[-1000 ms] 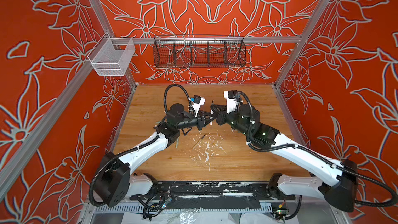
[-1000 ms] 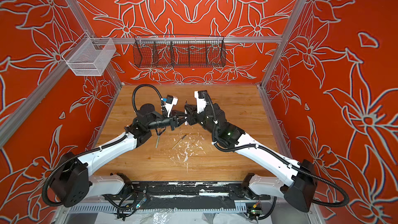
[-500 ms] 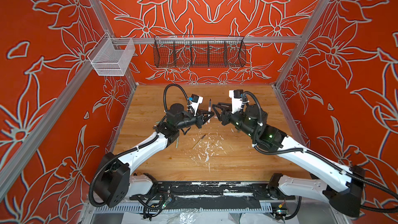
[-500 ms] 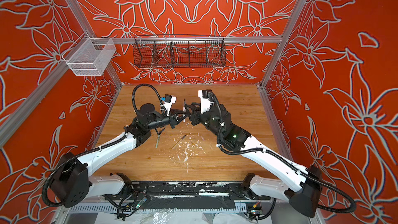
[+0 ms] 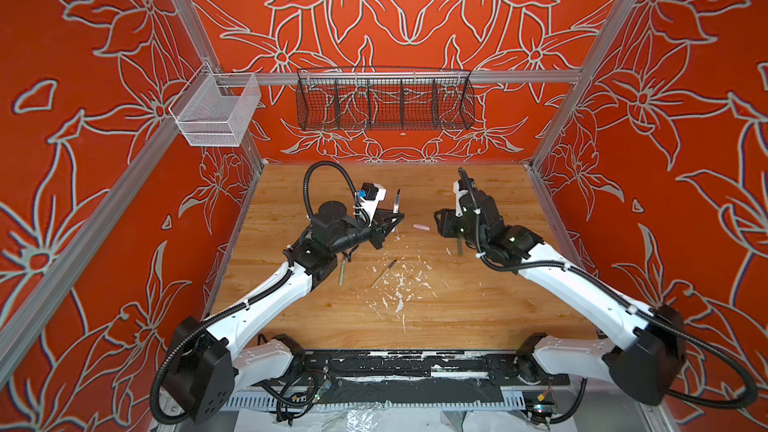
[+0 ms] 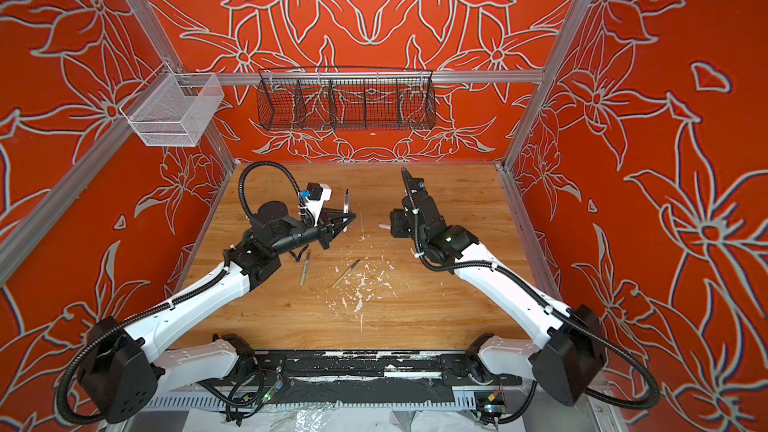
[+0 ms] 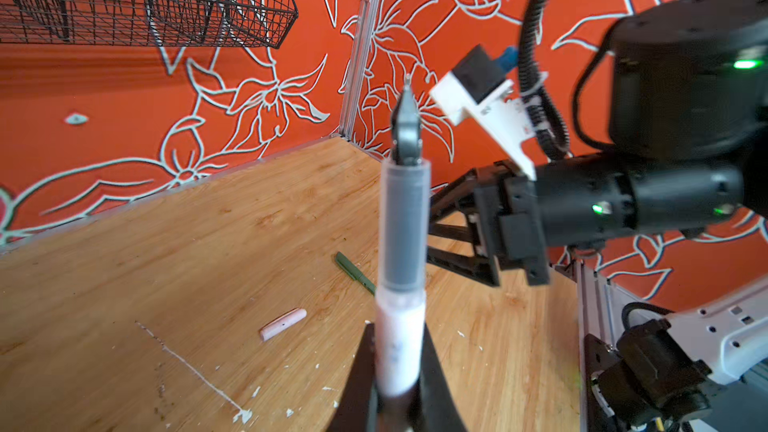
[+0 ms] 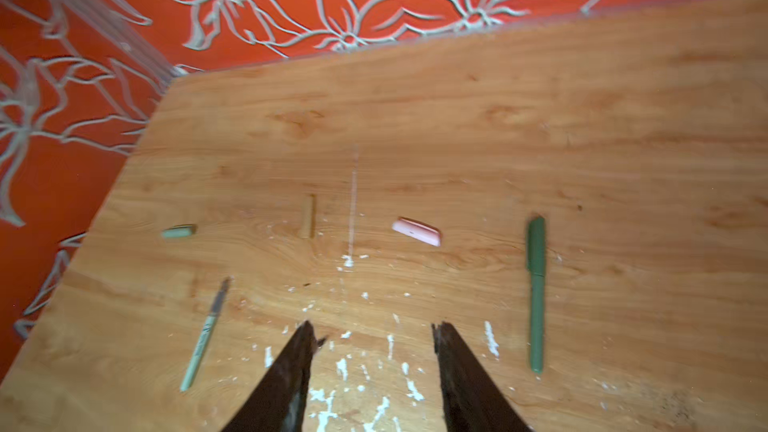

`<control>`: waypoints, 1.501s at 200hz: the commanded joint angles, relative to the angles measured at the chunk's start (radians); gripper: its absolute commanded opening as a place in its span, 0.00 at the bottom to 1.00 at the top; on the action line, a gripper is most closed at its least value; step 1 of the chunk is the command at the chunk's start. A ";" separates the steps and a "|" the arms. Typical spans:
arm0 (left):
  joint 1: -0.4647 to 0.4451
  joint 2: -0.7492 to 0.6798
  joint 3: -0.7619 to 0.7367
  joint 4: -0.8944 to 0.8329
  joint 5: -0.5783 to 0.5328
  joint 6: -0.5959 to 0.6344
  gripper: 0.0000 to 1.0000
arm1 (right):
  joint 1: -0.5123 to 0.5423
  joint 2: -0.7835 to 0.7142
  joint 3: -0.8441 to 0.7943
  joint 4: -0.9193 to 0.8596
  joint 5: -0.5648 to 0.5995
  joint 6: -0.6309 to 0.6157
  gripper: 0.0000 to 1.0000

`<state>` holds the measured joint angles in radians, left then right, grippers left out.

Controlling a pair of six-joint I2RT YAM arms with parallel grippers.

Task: Insert the pens into the pen caps
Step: 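Open the right gripper and withdraw it while the left gripper holds the pen upright, then lower the right gripper onto the pink cap and close on it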

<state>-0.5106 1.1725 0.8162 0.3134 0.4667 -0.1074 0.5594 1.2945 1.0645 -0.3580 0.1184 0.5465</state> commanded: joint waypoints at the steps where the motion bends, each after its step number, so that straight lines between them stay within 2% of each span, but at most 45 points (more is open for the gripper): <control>1: -0.024 -0.023 0.027 -0.049 -0.034 0.094 0.00 | -0.073 0.102 0.047 -0.107 -0.134 0.032 0.50; 66: -0.051 -0.048 0.008 -0.051 -0.139 0.139 0.00 | -0.102 0.494 0.315 -0.199 -0.108 -0.105 0.55; 146: -0.059 -0.043 0.011 -0.041 -0.116 0.112 0.00 | -0.104 0.896 0.667 -0.310 -0.042 -0.167 0.58; 201: -0.059 -0.053 0.011 -0.041 -0.106 0.112 0.00 | -0.103 0.949 0.704 -0.354 -0.048 -0.199 0.59; 237: -0.059 -0.047 0.012 -0.039 -0.098 0.107 0.00 | -0.101 0.927 0.654 -0.354 -0.097 -0.222 0.59; 300: -0.059 -0.044 0.012 -0.039 -0.094 0.103 0.00 | -0.101 0.837 0.508 -0.338 -0.097 -0.262 0.59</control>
<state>-0.5640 1.1397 0.8169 0.2539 0.3569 -0.0006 0.4580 2.1647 1.6360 -0.6502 0.0353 0.3149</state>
